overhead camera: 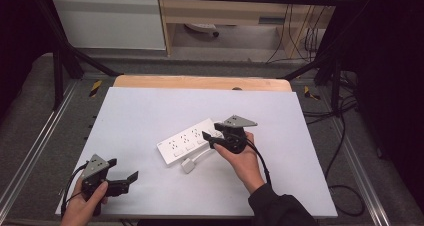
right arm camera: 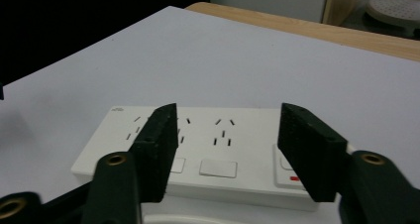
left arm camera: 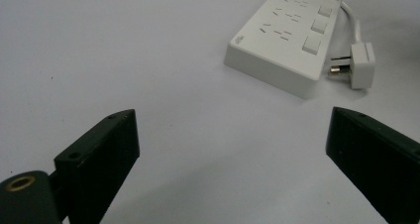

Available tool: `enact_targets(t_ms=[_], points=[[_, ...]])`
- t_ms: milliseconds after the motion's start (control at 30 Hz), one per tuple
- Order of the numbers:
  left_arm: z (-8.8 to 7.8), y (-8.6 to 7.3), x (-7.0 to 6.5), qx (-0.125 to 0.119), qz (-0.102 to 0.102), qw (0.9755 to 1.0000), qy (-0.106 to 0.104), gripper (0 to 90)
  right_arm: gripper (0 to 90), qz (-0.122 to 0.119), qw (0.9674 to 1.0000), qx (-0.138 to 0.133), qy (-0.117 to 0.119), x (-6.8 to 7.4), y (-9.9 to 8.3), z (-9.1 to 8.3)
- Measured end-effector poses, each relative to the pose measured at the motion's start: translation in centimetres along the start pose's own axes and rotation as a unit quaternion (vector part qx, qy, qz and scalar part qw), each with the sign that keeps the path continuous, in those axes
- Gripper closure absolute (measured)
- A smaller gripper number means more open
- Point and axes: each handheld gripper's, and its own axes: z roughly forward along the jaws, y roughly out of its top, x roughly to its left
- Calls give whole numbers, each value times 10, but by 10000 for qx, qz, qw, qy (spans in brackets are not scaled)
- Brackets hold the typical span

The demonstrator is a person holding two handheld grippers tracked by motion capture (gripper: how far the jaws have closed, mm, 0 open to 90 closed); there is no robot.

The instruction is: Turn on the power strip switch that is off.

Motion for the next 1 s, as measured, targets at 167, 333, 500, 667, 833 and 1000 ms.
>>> enact_targets(t_ms=[167, 333, 500, 667, 833, 1000], points=[[0, 0, 0, 3, 2, 10000, 1, 63, 224, 107, 9999, 7, -126, -10, 6, -18], [0, 0, 0, 2, 6, 10000, 10, 63, 120, 148, 9996, 8, -246, -18, 7, -31], [0, -1, 0, 23, 12, 10000, 19, 63, 64, 81, 9990, -25, -445, -26, 6, -48], [1, -1, 0, 29, 13, 10000, 18, 63, 41, 166, 9983, -159, -544, -37, 3, -67], [0, -1, 0, 32, -5, 10000, 38, 63, 27, 232, 9976, -291, -589, -48, -1, -85], [0, -1, 0, 21, -6, 10000, 35, 63, 26, 221, 9965, -388, -703, -55, -9, -99]])
